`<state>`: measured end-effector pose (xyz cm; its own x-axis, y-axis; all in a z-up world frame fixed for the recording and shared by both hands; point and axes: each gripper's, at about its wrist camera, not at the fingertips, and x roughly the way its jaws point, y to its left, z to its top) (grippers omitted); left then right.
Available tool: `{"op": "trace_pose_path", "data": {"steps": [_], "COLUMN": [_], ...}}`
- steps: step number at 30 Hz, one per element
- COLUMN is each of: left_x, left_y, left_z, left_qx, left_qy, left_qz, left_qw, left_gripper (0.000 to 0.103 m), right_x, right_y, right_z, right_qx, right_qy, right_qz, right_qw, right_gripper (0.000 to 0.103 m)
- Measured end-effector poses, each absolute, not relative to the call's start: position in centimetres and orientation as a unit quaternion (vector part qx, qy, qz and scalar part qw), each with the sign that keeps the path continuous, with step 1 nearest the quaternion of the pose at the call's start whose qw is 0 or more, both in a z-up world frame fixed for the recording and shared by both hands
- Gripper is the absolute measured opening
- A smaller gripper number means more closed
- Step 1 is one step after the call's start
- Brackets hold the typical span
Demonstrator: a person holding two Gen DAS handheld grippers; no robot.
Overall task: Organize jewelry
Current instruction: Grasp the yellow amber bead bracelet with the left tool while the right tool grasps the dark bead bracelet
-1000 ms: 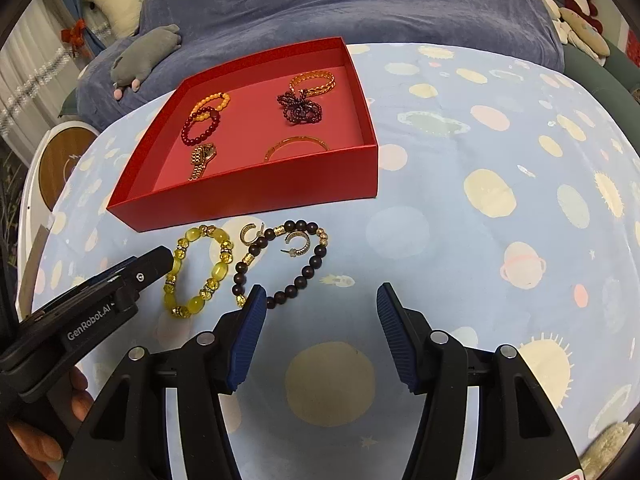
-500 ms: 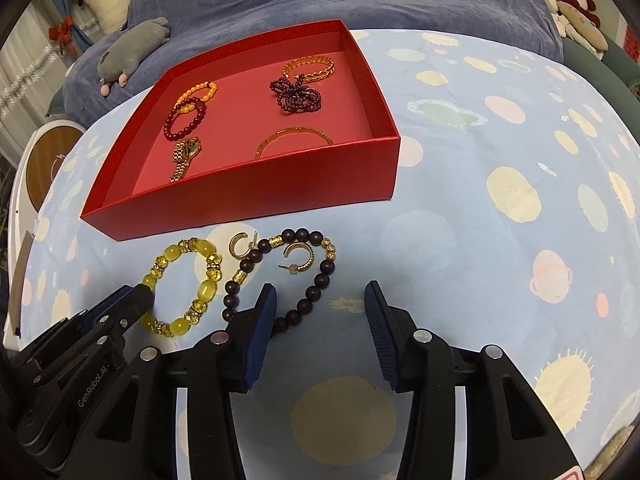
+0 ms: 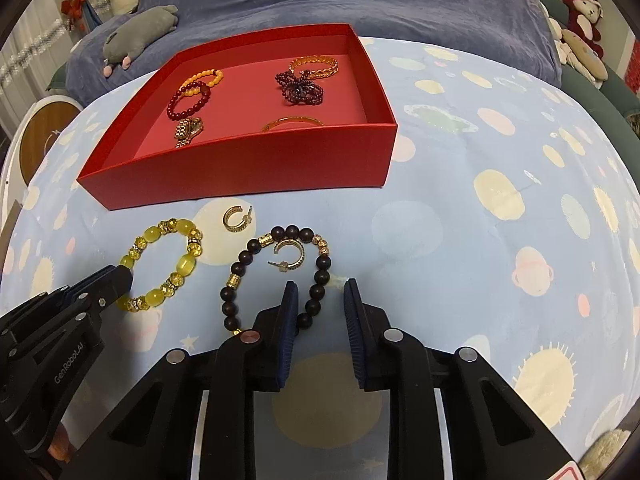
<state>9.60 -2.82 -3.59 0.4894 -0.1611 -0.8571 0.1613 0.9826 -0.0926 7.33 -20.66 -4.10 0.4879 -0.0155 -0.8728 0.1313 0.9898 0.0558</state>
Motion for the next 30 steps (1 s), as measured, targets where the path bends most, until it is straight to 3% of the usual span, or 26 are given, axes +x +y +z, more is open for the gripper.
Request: {"op": "trace_pose_path", "data": {"steps": [16,30], "left_x": [5.1,3.6], "left_y": [-1.2,0.5], "left_z": [-3.3,-1.4], "left_qx": [-0.017,-0.054], "left_qy": [0.515,0.522], "left_qz": [-0.113,-0.111], "left_qw": [0.849,0.844], "left_gripper": [0.009,0.009], "right_x": [1.9,0.7], "right_y": [-20.7,-21.1], "right_z": [-4.0,-1.0], "right_qx": [0.076,0.133], "right_qy": [0.518,0.499], "right_qz": [-0.020,0.000], "right_qw": [0.852,0.857], "right_gripper": [0.008,0.008]}}
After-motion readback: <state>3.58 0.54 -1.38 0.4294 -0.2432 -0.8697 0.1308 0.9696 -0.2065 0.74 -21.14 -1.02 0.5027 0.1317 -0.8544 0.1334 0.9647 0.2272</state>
